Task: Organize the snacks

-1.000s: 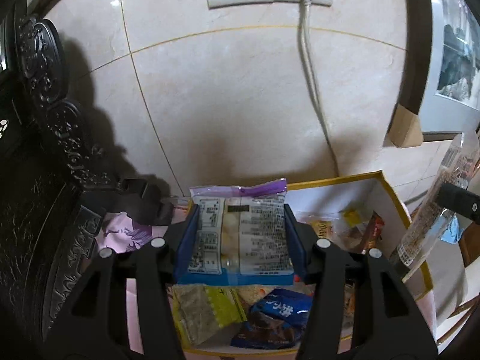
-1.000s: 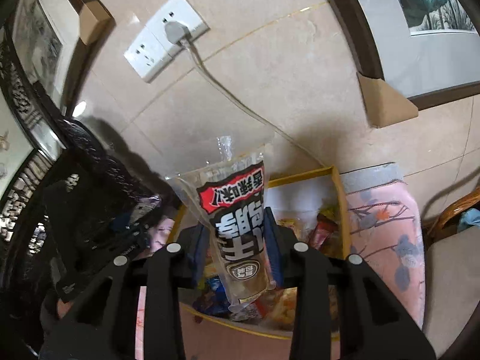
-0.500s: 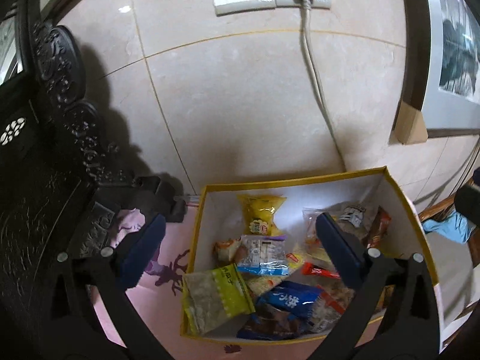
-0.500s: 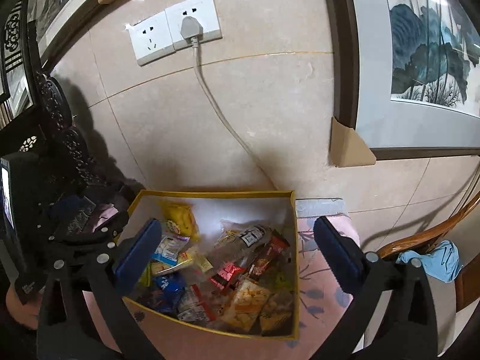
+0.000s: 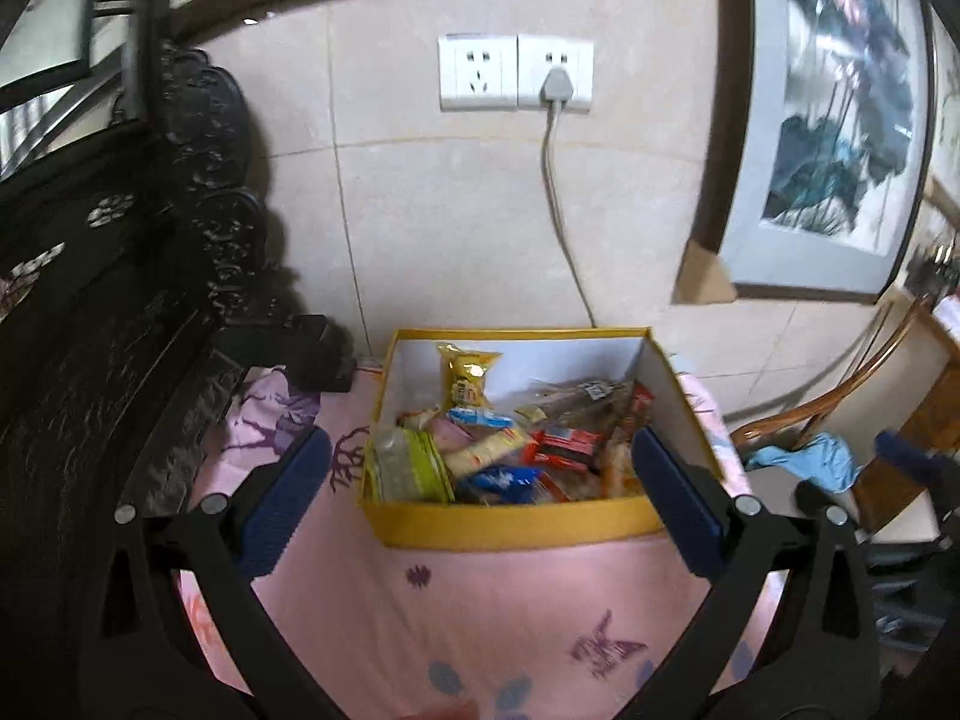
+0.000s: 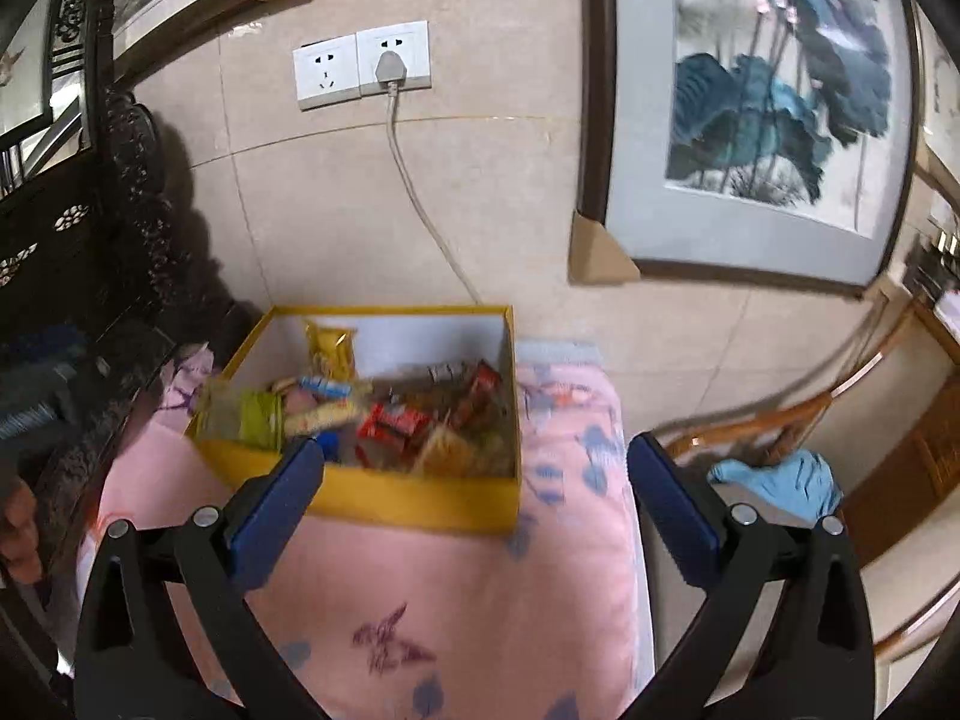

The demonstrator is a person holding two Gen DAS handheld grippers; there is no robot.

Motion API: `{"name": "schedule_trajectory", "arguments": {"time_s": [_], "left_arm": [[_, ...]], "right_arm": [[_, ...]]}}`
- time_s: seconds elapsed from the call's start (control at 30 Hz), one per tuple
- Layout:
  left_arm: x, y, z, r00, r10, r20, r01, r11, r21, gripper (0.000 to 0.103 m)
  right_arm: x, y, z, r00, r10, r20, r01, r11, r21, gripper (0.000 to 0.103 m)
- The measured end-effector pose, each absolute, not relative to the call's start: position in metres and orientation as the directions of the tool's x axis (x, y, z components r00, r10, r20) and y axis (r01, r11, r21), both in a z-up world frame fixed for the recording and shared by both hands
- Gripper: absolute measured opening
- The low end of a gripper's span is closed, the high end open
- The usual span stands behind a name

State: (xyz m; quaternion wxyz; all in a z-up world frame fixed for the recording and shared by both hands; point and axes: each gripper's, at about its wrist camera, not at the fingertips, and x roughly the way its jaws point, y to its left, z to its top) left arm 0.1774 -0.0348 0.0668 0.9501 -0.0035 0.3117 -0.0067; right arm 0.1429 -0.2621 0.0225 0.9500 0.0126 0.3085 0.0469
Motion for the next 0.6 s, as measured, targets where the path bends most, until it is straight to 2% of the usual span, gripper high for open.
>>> {"name": "schedule_trajectory", "arguments": {"time_s": [0.23,0.4,0.6], "left_arm": [[0.130,-0.041,0.080,0.822,-0.027,-0.569,0.037,0.999,0.006,0.101],[0.108,-0.034,0.087,0.827,-0.117,-0.550,0.071,0.992,-0.103,0.101],[0.097,-0.034,0.089,0.834,-0.050,-0.550,0.034,0.999,-0.039,0.101]], "right_arm": [[0.100,-0.259,0.031,0.802,0.149,-0.578,-0.109,0.989,0.104,0.102],[0.081,-0.255,0.036,0.805,0.162,-0.570,-0.122,0.987,0.108,0.102],[0.067,-0.250,0.046,0.817,0.165,-0.552,-0.138,0.986,0.091,0.102]]}}
